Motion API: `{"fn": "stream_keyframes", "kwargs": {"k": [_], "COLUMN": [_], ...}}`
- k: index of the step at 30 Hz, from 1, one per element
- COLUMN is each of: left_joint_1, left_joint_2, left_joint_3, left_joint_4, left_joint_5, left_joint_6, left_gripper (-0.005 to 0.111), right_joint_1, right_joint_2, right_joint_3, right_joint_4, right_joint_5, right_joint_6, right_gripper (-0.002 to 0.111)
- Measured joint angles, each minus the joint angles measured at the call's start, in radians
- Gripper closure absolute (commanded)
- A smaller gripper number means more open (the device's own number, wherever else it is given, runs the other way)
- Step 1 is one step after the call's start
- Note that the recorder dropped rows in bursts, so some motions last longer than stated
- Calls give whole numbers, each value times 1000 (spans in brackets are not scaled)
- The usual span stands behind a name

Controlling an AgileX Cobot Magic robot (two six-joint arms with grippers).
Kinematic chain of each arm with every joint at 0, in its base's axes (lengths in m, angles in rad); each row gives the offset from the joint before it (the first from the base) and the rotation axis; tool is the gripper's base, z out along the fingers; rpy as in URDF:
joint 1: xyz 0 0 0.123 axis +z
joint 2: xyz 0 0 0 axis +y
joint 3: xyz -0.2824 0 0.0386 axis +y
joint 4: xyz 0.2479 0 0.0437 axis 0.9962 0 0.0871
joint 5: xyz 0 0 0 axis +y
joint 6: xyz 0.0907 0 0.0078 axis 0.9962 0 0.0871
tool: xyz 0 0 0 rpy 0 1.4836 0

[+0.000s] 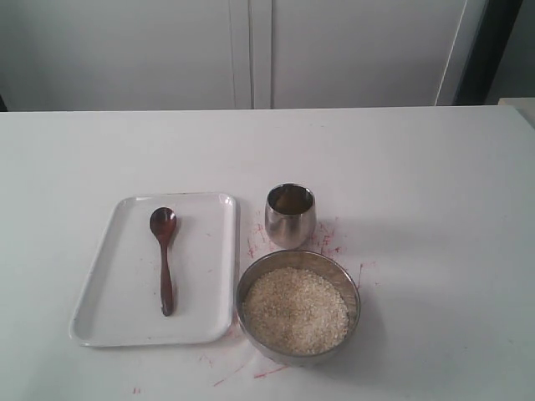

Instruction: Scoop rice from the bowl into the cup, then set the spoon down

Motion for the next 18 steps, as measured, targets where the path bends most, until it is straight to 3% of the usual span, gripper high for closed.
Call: {"fn": "stream_keyframes", "kwargs": {"k": [18], "left_joint_1": [0], "left_joint_2": [0], "left_joint_3": [0], "left_joint_4": [0], "left_joint_5": [0], "left_joint_6": [0], "left_gripper": [92], "right_joint_1": [-45], "right_joint_2": [-102], "right_joint_3": [35], "right_joint_4": [-2], "right_joint_5": [390], "right_joint_6": [-41], "right_gripper": [108]}}
